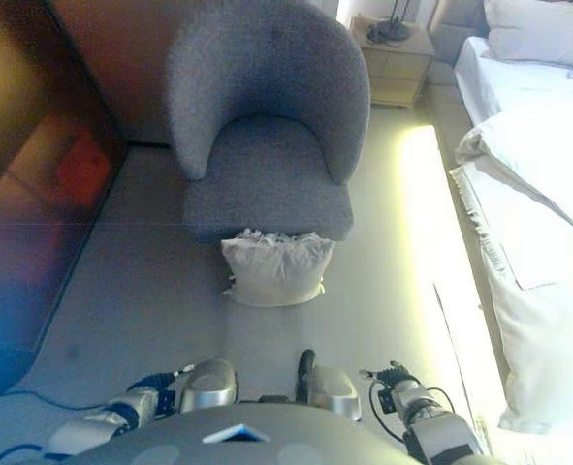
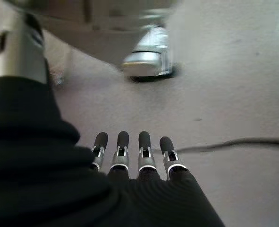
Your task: Pick up the cushion and take it to the sofa
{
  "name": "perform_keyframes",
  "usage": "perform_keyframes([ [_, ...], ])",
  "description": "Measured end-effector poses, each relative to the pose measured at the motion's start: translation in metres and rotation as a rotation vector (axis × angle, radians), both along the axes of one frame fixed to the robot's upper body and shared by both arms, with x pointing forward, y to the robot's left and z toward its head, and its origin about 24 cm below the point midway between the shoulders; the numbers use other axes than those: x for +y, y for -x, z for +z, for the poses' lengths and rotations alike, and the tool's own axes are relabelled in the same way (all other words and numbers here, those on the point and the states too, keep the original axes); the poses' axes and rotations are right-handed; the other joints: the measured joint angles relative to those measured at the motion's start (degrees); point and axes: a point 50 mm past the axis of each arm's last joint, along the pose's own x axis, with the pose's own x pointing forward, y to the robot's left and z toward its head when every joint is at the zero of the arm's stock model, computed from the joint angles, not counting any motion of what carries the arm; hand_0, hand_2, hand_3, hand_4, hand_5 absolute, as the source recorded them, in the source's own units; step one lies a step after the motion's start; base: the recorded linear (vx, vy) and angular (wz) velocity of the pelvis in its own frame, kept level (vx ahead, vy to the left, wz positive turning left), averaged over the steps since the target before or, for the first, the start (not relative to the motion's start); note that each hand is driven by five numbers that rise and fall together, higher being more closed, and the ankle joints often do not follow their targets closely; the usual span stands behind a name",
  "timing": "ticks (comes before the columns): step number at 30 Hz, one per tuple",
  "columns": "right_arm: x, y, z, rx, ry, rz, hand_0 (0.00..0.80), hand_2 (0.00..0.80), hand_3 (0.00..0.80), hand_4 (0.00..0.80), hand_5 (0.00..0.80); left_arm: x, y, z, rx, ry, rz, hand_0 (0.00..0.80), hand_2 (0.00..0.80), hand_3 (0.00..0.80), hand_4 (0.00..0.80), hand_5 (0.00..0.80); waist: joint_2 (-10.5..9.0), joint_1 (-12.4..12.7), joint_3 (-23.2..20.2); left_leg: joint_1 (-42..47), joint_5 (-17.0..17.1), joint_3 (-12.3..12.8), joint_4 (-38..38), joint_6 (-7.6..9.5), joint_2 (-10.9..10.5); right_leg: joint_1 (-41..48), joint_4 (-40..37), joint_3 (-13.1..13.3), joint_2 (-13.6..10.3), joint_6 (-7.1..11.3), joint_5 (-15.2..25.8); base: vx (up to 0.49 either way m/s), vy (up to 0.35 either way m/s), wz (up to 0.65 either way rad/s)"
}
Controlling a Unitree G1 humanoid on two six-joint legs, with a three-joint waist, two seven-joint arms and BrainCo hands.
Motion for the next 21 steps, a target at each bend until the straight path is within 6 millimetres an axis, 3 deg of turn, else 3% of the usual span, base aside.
perform_keyframes([
  [1,0.003,0.001,-0.001,-0.001,-0.007,0.004,0.0,0.0,0.0,0.0,0.0,-0.002,0.012,-0.002,0.038,0.009,0.016,0.0,0.0,0.0,0.0,0.0,-0.05,-1.08,0.21,-1.28,-0.21,-0.34,1.46,0.48,0.6,1.63,-2.29,-0.01,0.96,-1.09,0.99,0.497,0.104,0.29],
  [2,0.003,0.008,-0.002,0.028,-0.006,-0.002,0.0,0.0,0.0,0.0,0.0,-0.006,0.016,-0.003,0.058,0.019,0.012,0.0,0.0,0.0,0.0,0.0,0.05,-1.36,0.07,-3.54,-0.13,-0.03,0.4,0.54,-0.2,2.84,-7.08,1.01,1.84,-1.55,3.61,0.496,0.116,0.61],
  [3,0.001,0.014,-0.003,0.055,0.003,-0.01,0.0,0.0,0.0,0.0,0.0,-0.012,0.016,-0.005,0.058,0.033,0.007,0.0,0.0,0.0,0.0,0.0,0.15,-0.05,-0.12,-3.88,0.69,-0.19,-5.23,1.11,-2.39,3.59,-12.43,2.48,1.91,-1.06,6.02,0.471,0.132,0.31],
  [4,-0.005,0.017,-0.002,0.071,0.022,-0.018,0.0,0.0,0.0,0.0,0.0,-0.025,0.02,-0.008,0.07,0.063,0.005,0.0,0.0,0.0,0.0,0.0,2.46,1.73,-0.39,-3.69,2.7,-0.24,-14.67,1.98,-2.54,8.14,-21.47,2.86,3.79,1.38,8.37,0.429,0.143,-0.15],
  [5,-0.01,0.011,0.001,0.065,0.034,-0.029,0.0,0.0,0.0,0.0,0.0,-0.033,0.019,-0.01,0.069,0.083,0.009,0.0,0.0,0.0,0.0,0.0,4.73,3.41,0.36,-2.94,5.3,-0.16,-20.3,1.23,-1.36,9.04,-19.37,2.55,4.39,-0.01,6.91,0.462,0.179,-0.3],
  [6,-0.004,0.003,0.0,0.045,0.016,-0.027,0.0,0.0,0.0,0.0,0.0,-0.028,0.025,-0.009,0.084,0.072,0.017,0.0,0.0,0.0,0.0,0.0,2.11,4.08,1.06,-2.56,7.69,1.57,-23.42,1.49,-3.65,13.38,-24.91,7.95,1.34,0.29,8.56,0.449,0.18,-0.11],
  [7,-0.007,-0.004,0.002,0.028,0.028,-0.023,0.0,0.0,0.0,0.0,0.0,-0.031,0.03,-0.01,0.108,0.079,0.023,0.0,0.0,0.0,0.0,0.0,3.2,3.52,1.82,-1.84,9.56,1.5,-24.39,2.82,-2.34,17.5,-29.32,9.76,3.11,0.41,11.27,0.513,0.203,0.32],
  [9,-0.007,0.001,0.001,0.043,0.028,-0.026,0.0,0.0,0.0,0.0,0.0,-0.031,0.024,-0.01,0.097,0.078,-0.001,0.0,0.0,0.0,0.0,0.0,2.83,3.11,1.73,-1.98,10.6,2.19,-24.14,3.43,-2.55,21.31,-32.67,10.97,3.27,-0.19,10.9,0.52,0.223,0.5],
  [12,-0.004,0.002,0.001,0.049,0.027,-0.019,0.0,0.0,0.0,0.0,0.0,-0.03,0.023,-0.009,0.101,0.076,-0.002,0.0,0.0,0.0,0.0,0.0,2.67,3.96,0.94,-3.14,10.74,2.72,-20.35,3.28,-1.16,20.87,-29.87,11.33,2.38,0.46,7.38,0.443,0.219,-0.13],
  [14,-0.001,0.009,-0.002,0.073,0.018,-0.024,0.0,0.0,0.0,0.0,0.0,-0.023,0.023,-0.008,0.11,0.058,0.0,0.0,0.0,0.0,0.0,0.0,0.27,4.03,-0.5,-3.94,12.17,3.65,-16.39,3.61,-4.08,20.58,-29.24,12.07,-1.9,2.27,4.69,0.405,0.215,-0.54],
  [15,-0.001,0.014,-0.002,0.085,0.018,-0.017,0.0,0.0,0.0,0.0,0.0,-0.022,0.025,-0.008,0.116,0.056,0.001,0.0,0.0,0.0,0.0,0.0,0.21,4.46,-1.44,-3.46,13.03,4.93,-15.69,5.87,-5.49,21.19,-28.08,11.38,-4.17,3.11,3.39,0.333,0.187,-0.85],
  [16,0.003,0.015,-0.003,0.088,0.01,-0.009,0.0,0.0,0.0,0.0,0.0,-0.02,0.026,-0.007,0.115,0.05,0.002,0.0,0.0,0.0,0.0,0.0,-0.21,4.43,-1.5,-2.57,12.48,6.86,-15.17,9.01,-6.33,20.32,-22.28,10.1,-6.02,4.98,2.11,0.319,0.186,-0.83],
  [17,0.012,0.01,-0.005,0.063,-0.015,0.001,0.0,0.0,0.0,0.0,0.0,-0.013,0.021,-0.005,0.102,0.035,-0.001,0.0,0.0,0.0,0.0,0.0,-0.43,3.89,-2.45,-1.84,11.35,7.81,-15.53,9.89,-7.24,18.16,-12.92,8.84,-6.99,7.23,1.07,0.33,0.189,-0.51],
  [19,0.024,0.019,-0.008,0.07,-0.048,-0.001,0.0,0.0,0.0,0.0,0.0,0.0,0.004,0.0,0.062,0.002,-0.017,0.0,0.0,0.0,0.0,0.0,-1.47,3.29,-4.34,0.64,10.23,8.63,-17.38,11.35,-9.25,16.69,-3.19,6.63,-8.86,11.03,2.64,0.336,0.174,-0.2],
  [21,0.028,0.015,-0.008,0.057,-0.057,0.001,0.0,0.0,0.0,0.0,0.0,0.009,-0.018,0.005,0.019,-0.026,-0.052,0.0,0.0,0.0,0.0,0.0,-2.19,2.4,-5.19,2.92,10.21,8.78,-19.79,12.4,-10.34,15.45,-0.06,5.1,-9.74,12.59,10.31,0.302,0.107,-0.16],
])
